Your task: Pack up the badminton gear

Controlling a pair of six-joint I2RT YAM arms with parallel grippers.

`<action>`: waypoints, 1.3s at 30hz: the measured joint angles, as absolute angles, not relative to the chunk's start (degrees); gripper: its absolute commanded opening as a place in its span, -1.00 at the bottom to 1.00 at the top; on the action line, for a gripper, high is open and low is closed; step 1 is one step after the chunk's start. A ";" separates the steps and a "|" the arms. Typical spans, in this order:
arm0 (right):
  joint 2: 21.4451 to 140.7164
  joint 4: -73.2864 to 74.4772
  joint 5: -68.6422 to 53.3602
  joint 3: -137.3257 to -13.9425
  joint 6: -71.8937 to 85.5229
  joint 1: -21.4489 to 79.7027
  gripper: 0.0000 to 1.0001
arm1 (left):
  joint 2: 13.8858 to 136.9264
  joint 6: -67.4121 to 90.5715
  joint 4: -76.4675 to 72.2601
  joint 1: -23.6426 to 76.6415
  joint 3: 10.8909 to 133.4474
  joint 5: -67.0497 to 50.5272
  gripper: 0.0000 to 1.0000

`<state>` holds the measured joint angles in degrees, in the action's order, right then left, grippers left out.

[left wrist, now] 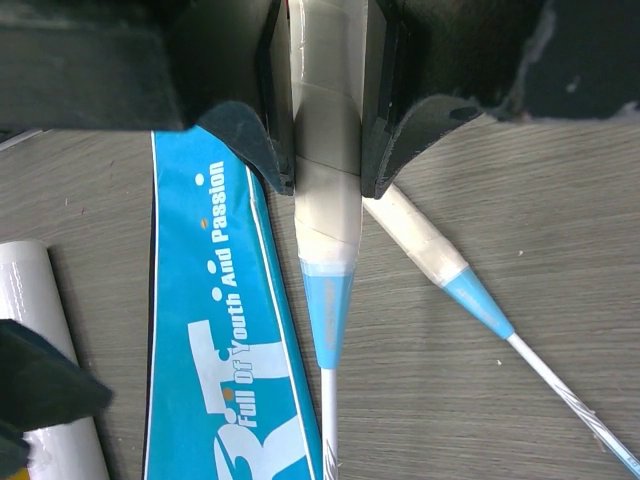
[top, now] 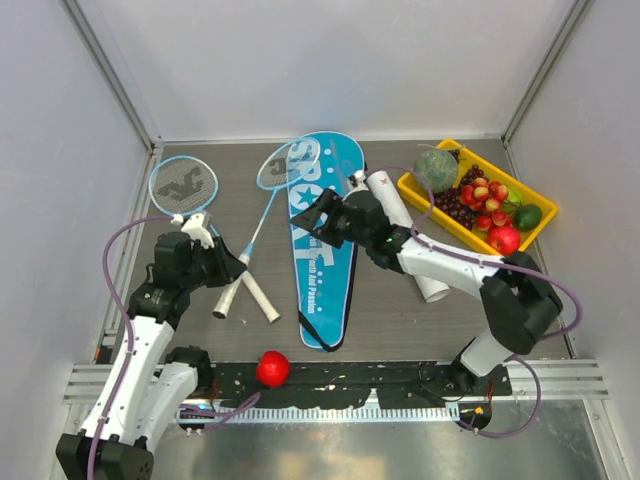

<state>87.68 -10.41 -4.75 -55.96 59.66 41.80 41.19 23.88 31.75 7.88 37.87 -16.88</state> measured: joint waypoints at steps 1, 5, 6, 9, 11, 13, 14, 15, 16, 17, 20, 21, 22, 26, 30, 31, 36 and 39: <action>89.69 -10.87 -4.56 -57.34 60.69 42.72 0.56 | 41.15 24.05 31.59 7.99 37.60 -16.91 -1.00; 96.77 -11.97 -4.32 -62.54 63.92 46.30 0.56 | 41.10 24.25 31.16 8.23 37.15 -16.88 -1.00; 98.30 -12.16 -4.29 -63.77 64.73 47.09 0.55 | 41.08 24.34 31.03 8.27 37.12 -16.84 -1.00; 101.91 -12.84 -4.58 -66.26 66.83 48.82 0.50 | 40.71 24.88 30.28 8.43 36.86 -16.78 -1.00; 103.74 -13.80 -5.15 -67.00 68.23 49.76 0.45 | 40.36 25.06 29.85 8.58 36.47 -16.78 -1.00; 105.12 -14.94 -5.76 -67.16 69.34 50.48 0.42 | 40.18 25.10 29.67 8.69 36.07 -16.88 -1.00; 105.89 -15.51 -6.13 -67.26 69.84 50.87 0.40 | 40.18 25.15 29.47 8.71 35.94 -17.02 -1.00; 106.63 -16.03 -6.59 -67.40 70.37 51.22 0.40 | 40.18 25.17 29.28 8.75 35.79 -17.06 -1.00; 107.26 -16.27 -6.85 -67.61 70.70 51.57 0.39 | 40.12 25.26 28.99 8.78 35.53 -17.17 -1.00; 107.92 -16.27 -7.27 -67.96 70.94 51.86 0.39 | 40.01 25.36 28.69 8.86 35.18 -17.23 -1.00; 109.23 -16.69 -8.01 -68.93 71.66 52.73 0.36 | 39.59 25.67 27.83 9.19 34.15 -17.58 -1.00; 109.58 -17.04 -8.25 -69.23 72.03 53.04 0.35 | 39.46 25.78 27.57 9.39 33.82 -17.67 -1.00; 109.86 -17.61 -8.60 -69.45 72.44 53.25 0.32 | 39.38 26.04 27.24 9.50 33.52 -17.80 -1.00; 110.43 -19.38 -9.54 -69.97 73.69 54.04 0.09 | 39.13 26.83 26.41 9.80 32.93 -18.20 -0.99; 110.67 -20.51 -10.04 -69.95 74.30 54.33 -0.37 | 38.30 27.46 26.00 9.80 32.32 -18.70 -0.64; 110.69 -20.56 -10.15 -69.93 74.11 54.33 -0.56 | 37.93 27.68 25.85 9.80 32.32 -18.70 -0.48; 110.32 -23.68 -10.20 -68.36 74.06 54.22 -0.89 | 36.84 27.51 25.45 9.82 32.34 -19.62 0.35; 108.86 -25.56 -9.69 -65.21 72.23 54.22 -0.90 | 34.92 27.46 25.30 10.11 32.56 -21.58 0.56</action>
<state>108.86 -25.56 -9.69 -65.21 72.23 54.22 34.92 27.46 25.30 10.11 32.56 -21.58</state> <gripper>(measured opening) 0.247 0.689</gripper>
